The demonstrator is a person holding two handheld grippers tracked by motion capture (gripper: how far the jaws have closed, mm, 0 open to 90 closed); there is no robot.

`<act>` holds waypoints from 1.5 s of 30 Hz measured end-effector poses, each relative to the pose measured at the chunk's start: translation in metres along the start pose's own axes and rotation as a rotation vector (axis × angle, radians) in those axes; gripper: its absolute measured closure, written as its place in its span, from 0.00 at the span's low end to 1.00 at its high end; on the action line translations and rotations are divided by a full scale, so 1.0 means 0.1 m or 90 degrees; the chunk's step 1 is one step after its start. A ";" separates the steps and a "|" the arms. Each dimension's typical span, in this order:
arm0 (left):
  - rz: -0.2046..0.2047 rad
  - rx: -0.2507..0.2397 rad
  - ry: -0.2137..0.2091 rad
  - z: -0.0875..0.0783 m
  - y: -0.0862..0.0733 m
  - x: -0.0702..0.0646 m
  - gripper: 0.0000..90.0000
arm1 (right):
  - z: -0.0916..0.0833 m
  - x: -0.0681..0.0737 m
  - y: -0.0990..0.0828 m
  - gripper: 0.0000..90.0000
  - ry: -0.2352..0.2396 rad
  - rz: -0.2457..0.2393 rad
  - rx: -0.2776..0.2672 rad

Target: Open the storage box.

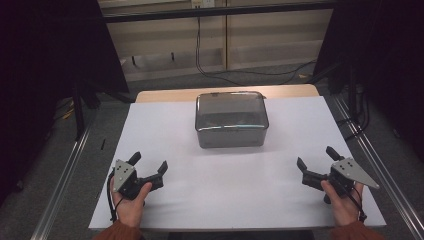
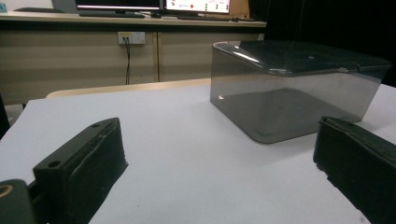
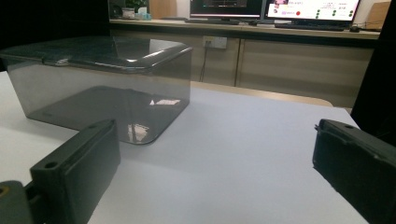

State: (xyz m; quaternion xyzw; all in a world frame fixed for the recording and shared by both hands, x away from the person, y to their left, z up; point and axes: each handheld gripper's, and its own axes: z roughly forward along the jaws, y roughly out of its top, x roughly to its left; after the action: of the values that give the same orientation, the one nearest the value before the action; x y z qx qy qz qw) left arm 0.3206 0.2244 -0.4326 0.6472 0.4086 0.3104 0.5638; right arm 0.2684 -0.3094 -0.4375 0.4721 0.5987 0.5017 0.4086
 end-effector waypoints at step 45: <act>0.016 0.021 -0.028 0.08 0.00 -0.13 0.04 | 0.38 0.55 0.12 0.00 0.135 -0.027 0.011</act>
State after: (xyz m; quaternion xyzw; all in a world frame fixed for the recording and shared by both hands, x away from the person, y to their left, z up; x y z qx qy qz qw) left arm 0.3213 0.2094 -0.4333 0.6680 0.3932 0.2961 0.5581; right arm 0.2950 -0.2464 -0.4331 0.4072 0.6525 0.5350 0.3496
